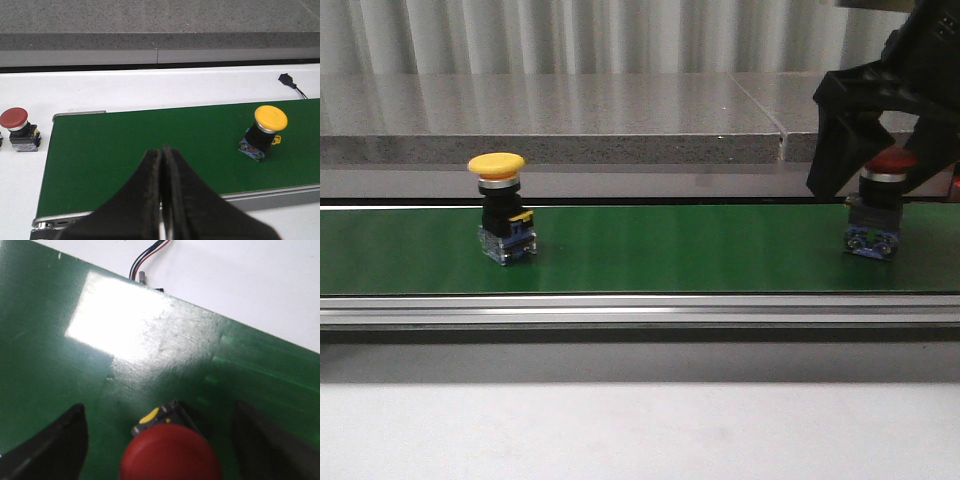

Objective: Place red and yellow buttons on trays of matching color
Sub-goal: 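Lower the right gripper onto the red button on the belt and grasp, then carry the red button with the right gripper into the red tray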

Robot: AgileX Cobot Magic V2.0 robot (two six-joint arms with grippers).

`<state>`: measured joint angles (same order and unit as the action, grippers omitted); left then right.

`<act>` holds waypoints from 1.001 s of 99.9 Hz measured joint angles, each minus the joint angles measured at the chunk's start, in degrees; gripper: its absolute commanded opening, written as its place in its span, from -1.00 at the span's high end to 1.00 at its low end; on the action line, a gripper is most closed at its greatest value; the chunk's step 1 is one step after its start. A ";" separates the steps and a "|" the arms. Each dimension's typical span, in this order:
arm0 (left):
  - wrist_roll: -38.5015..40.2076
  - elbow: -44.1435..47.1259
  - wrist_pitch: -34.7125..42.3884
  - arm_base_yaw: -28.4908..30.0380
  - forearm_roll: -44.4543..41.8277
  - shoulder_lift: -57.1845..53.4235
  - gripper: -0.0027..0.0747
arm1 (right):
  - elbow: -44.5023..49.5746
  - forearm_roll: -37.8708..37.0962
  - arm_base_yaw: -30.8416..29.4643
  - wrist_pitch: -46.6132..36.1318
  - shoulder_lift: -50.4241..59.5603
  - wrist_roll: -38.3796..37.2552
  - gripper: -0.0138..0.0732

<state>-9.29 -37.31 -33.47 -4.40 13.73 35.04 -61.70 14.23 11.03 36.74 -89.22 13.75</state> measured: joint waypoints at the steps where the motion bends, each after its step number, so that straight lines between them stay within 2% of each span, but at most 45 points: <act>1: 0.00 0.00 0.00 0.00 0.00 0.00 0.98 | 0.03 0.00 0.00 0.00 -0.12 0.00 -0.20; 9: 0.00 0.00 0.00 0.00 0.00 0.00 0.98 | -0.13 0.00 0.00 0.00 -0.39 0.11 0.19; 18: 0.00 0.00 0.00 0.00 0.00 0.00 0.98 | -0.86 0.00 -0.11 1.79 -0.41 0.11 0.39; 31: 0.00 0.00 0.00 0.00 0.00 0.00 0.98 | -3.88 0.00 -1.54 6.63 -0.65 0.11 0.40; 45: 0.00 0.00 0.00 0.00 0.00 0.00 0.98 | -9.53 0.00 -5.98 11.26 -0.65 0.01 0.40; 73: 0.00 0.00 0.00 0.00 0.00 0.00 0.98 | -20.15 0.00 -22.50 19.29 -0.99 -1.93 0.40; 100: 0.00 0.00 0.00 0.00 0.00 0.00 0.98 | -23.91 -0.10 -36.82 18.81 -5.19 -2.38 0.40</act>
<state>-9.29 -37.31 -33.47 -4.40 13.73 35.04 -85.61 14.12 -25.79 55.55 -94.42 11.37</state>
